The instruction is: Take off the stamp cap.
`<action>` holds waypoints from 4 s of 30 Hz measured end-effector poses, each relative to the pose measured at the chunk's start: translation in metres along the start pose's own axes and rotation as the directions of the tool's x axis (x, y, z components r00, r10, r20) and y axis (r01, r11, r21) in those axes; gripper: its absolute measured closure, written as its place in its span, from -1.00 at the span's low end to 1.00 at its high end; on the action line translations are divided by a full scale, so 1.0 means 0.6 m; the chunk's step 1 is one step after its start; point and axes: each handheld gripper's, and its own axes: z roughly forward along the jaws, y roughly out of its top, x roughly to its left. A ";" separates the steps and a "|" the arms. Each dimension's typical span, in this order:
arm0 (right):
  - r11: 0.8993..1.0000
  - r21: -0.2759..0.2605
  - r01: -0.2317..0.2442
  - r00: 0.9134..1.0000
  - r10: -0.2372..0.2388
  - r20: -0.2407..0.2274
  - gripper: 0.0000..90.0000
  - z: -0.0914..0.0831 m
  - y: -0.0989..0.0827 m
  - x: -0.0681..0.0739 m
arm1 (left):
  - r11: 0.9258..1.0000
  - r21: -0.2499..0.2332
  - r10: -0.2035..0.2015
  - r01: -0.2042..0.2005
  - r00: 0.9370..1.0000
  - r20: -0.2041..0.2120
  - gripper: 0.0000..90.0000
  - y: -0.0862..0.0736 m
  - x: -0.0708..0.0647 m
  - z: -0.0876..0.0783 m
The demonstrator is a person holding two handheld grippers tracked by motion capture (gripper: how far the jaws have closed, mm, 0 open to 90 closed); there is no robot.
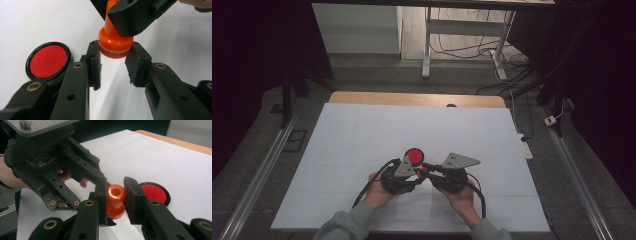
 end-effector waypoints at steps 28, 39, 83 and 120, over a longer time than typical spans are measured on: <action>0.993 -0.120 -0.021 0.999 0.026 0.040 0.63 -0.057 0.022 -0.028 | 0.986 -0.062 -0.157 0.156 0.988 -0.007 0.46 -0.031 0.038 -0.038; 0.993 -0.115 -0.024 0.999 0.029 0.041 0.63 -0.060 0.019 -0.034 | 0.976 -0.101 -0.196 0.193 0.981 -0.012 0.46 -0.056 0.049 -0.076; 0.994 -0.108 -0.028 0.996 0.037 0.078 0.63 -0.074 0.007 -0.054 | 0.936 -0.181 -0.326 0.301 0.936 -0.130 0.46 -0.170 0.051 -0.199; 0.992 -0.123 -0.022 0.997 0.032 0.077 0.62 -0.076 0.014 -0.053 | 0.934 -0.169 -0.336 0.313 0.933 -0.128 0.46 -0.176 0.055 -0.198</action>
